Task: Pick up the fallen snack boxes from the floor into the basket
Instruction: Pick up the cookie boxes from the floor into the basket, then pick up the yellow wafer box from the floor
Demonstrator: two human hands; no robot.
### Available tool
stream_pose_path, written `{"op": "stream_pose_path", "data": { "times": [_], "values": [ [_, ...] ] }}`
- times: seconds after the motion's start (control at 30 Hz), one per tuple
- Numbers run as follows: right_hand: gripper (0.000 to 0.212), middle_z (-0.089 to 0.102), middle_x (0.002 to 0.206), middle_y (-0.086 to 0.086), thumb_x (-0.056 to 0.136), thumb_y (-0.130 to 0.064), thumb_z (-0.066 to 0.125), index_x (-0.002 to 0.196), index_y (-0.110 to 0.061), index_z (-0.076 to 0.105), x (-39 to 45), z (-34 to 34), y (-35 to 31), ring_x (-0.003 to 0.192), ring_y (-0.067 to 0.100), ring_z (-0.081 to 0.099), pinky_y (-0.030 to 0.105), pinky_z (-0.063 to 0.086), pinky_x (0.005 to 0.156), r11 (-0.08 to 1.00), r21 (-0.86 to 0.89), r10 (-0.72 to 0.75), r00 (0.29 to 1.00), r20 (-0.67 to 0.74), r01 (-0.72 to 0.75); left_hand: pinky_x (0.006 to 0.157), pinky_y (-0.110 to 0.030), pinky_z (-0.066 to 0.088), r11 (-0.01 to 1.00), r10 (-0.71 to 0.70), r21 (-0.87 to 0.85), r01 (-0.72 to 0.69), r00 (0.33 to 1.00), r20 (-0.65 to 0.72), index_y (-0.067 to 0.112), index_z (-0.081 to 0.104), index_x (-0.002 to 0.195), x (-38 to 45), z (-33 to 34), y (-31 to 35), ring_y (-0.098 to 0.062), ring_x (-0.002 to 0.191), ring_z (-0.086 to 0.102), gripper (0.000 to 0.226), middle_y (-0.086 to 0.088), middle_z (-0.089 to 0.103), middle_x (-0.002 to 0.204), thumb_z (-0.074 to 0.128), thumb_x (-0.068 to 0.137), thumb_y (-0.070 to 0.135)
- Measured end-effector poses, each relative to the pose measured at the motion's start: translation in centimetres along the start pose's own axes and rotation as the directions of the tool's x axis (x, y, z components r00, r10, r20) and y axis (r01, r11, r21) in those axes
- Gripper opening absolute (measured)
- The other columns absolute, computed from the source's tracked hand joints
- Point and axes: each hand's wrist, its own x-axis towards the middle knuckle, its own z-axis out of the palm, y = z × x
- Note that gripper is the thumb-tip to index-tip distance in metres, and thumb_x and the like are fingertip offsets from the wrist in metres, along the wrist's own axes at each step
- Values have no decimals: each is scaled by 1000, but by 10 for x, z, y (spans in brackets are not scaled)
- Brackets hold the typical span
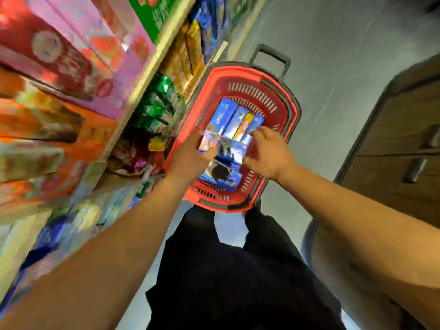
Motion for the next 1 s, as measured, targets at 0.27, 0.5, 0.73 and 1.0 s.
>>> {"op": "stream_pose_path", "data": {
  "times": [0.27,0.5,0.73,1.0],
  "values": [
    [85,43,145,25,73,-55,49,140,-2,47,-46,-40,-8,135,39,41,44,28,115,911,-232,-337,940,59,341,84,-24,44,1000,12,-17,-17,970,-243,22,61,122,-95,10,26,-20,105,64,48,0,70,109,62,78,42],
    [88,44,145,24,74,-60,42,138,-1,47,-85,-57,-26,134,40,40,48,29,115,672,-336,-639,746,187,660,90,-29,40,967,-249,-173,186,827,-504,16,47,137,-210,40,40,-26,119,53,55,-8,57,132,64,88,34],
    [80,52,135,23,72,-52,59,131,0,53,-131,-40,-62,123,41,48,46,37,108,354,-384,-806,486,337,853,109,-28,26,877,-479,-366,311,622,-619,18,32,148,-305,71,9,-20,140,32,68,-4,34,153,61,90,40],
    [84,35,153,14,79,-60,54,146,-13,37,-220,23,-124,140,33,33,43,28,116,-57,-358,-839,150,524,932,103,-22,29,726,-687,-621,296,288,-667,22,35,147,-423,116,-22,-20,135,39,68,-4,40,149,64,88,39]
  ]
}}
